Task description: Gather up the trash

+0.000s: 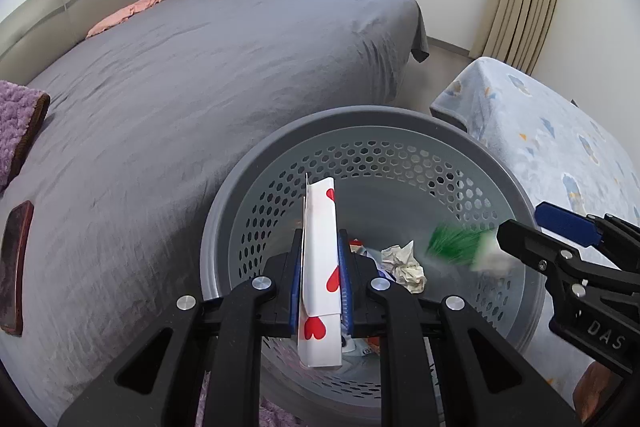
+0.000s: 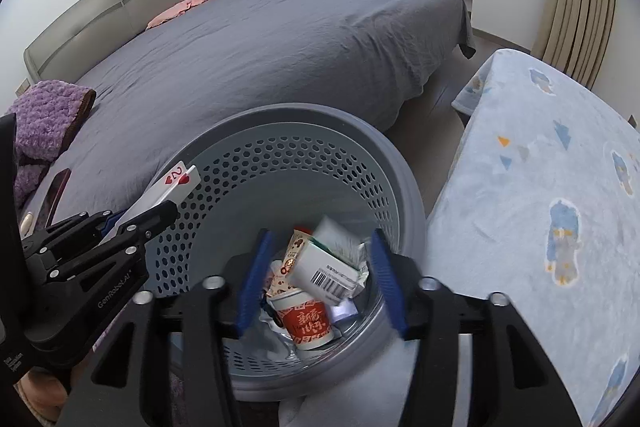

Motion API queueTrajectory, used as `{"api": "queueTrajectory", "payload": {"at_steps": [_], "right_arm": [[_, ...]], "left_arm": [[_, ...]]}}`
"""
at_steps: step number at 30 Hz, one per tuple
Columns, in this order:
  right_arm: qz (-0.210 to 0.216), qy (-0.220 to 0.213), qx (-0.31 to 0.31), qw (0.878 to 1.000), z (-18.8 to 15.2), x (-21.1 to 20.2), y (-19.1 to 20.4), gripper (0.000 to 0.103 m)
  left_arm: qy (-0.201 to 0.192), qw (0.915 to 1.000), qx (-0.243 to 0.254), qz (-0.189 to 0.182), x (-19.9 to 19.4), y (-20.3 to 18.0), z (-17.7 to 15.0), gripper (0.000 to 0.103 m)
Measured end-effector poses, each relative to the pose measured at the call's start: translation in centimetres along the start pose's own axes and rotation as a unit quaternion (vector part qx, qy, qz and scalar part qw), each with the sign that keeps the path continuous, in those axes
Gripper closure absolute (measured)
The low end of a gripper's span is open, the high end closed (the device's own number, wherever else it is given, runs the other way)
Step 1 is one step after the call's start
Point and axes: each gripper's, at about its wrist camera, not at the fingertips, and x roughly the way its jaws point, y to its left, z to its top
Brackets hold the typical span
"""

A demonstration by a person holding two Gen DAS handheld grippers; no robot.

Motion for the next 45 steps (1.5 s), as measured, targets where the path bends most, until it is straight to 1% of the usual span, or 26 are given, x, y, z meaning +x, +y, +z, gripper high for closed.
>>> {"api": "queueTrajectory", "payload": {"at_steps": [2, 3, 4, 5, 6, 7, 8, 13, 17, 23, 26, 30, 32, 41, 45], "right_arm": [[0.0, -0.003, 0.003, 1.0, -0.2, -0.1, -0.2, 0.043], [-0.002, -0.003, 0.004, 1.0, -0.3, -0.2, -0.3, 0.043], [-0.004, -0.003, 0.005, 1.0, -0.3, -0.2, -0.4, 0.043], [-0.004, -0.003, 0.007, 1.0, -0.4, -0.3, -0.5, 0.043], [-0.004, -0.002, 0.01, 1.0, -0.4, -0.3, -0.6, 0.043], [-0.003, -0.002, 0.013, 1.0, -0.4, -0.3, -0.7, 0.043], [-0.002, -0.002, 0.016, 1.0, -0.5, -0.4, -0.8, 0.043], [-0.002, -0.004, 0.019, 1.0, -0.7, -0.7, -0.8, 0.042], [-0.004, -0.005, 0.019, 1.0, -1.0, -1.0, -0.6, 0.041], [-0.004, -0.004, 0.024, 1.0, -1.4, -1.4, -0.6, 0.041], [-0.004, -0.005, 0.026, 1.0, -1.6, -1.7, -0.6, 0.038], [-0.005, -0.006, 0.028, 1.0, -1.7, -2.0, -0.5, 0.038], [-0.006, -0.007, 0.028, 1.0, -1.7, -2.2, -0.5, 0.038], [-0.008, -0.012, 0.035, 0.999, -1.7, -2.9, -0.6, 0.036], [-0.008, -0.012, 0.04, 0.999, -1.8, -3.0, -0.8, 0.035]], "left_arm": [[0.001, 1.0, -0.003, 0.001, 0.0, 0.1, -0.1, 0.076], [0.0, 1.0, -0.003, 0.003, 0.0, 0.2, -0.2, 0.074], [0.0, 1.0, -0.004, 0.005, -0.1, 0.2, -0.2, 0.068], [-0.001, 1.0, -0.005, 0.006, -0.1, 0.2, -0.3, 0.061], [-0.003, 0.9999, -0.007, 0.009, -0.3, 0.3, -0.4, 0.056], [-0.005, 0.9999, -0.007, 0.011, -0.4, 0.4, -0.4, 0.046], [-0.009, 0.9998, -0.008, 0.014, -0.5, 0.4, -0.5, 0.04], [-0.01, 0.9997, -0.013, 0.02, -1.1, 0.8, -0.6, 0.039], [-0.013, 0.9994, -0.018, 0.025, -1.6, 1.0, -0.7, 0.031], [-0.019, 0.9991, -0.017, 0.035, -2.6, 1.2, -0.7, 0.024], [-0.02, 0.9988, -0.018, 0.041, -3.1, 1.3, -0.8, 0.02], [-0.022, 0.9985, -0.017, 0.046, -3.6, 1.2, -0.8, 0.017], [-0.023, 0.9984, -0.016, 0.049, -3.8, 1.1, -0.8, 0.014], [-0.026, 0.9978, -0.015, 0.058, -4.6, 1.0, -0.6, 0.009], [-0.026, 0.9977, -0.015, 0.061, -4.7, 0.9, -0.7, 0.008]]}}
